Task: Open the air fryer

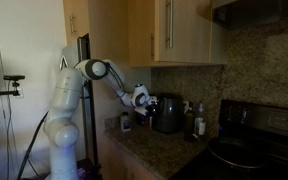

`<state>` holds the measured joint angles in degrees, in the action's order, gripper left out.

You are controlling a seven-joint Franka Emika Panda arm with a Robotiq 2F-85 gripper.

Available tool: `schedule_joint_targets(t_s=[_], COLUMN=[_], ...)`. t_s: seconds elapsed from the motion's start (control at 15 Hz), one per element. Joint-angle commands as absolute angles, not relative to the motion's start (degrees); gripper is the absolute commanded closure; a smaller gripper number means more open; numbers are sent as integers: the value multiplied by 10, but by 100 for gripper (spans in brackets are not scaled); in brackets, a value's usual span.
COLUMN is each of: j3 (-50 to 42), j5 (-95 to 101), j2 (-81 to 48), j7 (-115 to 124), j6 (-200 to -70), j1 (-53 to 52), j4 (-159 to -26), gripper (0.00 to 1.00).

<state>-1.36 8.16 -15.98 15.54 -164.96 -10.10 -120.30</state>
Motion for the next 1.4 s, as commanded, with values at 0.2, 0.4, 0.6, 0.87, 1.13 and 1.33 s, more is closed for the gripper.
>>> schedule_joint_targets(t_s=[0.2,0.4,0.6,0.87,1.13,1.33], j3=[25,33,34,33,23,13], j5=[8,-25,-38,-33,-6,48], j2=[-143,-139,-141,-147,-146,-146], j7=[100,72,65,73,150,206], j6=[-1444,-1334,-1236,-1167,-1249,-1284], j1=[-79,-71,-67,-68,-78,-86], j4=[-1169,-1147,-1124,-1108,-1123,-1125], gripper=[94,94,94,94,50,27])
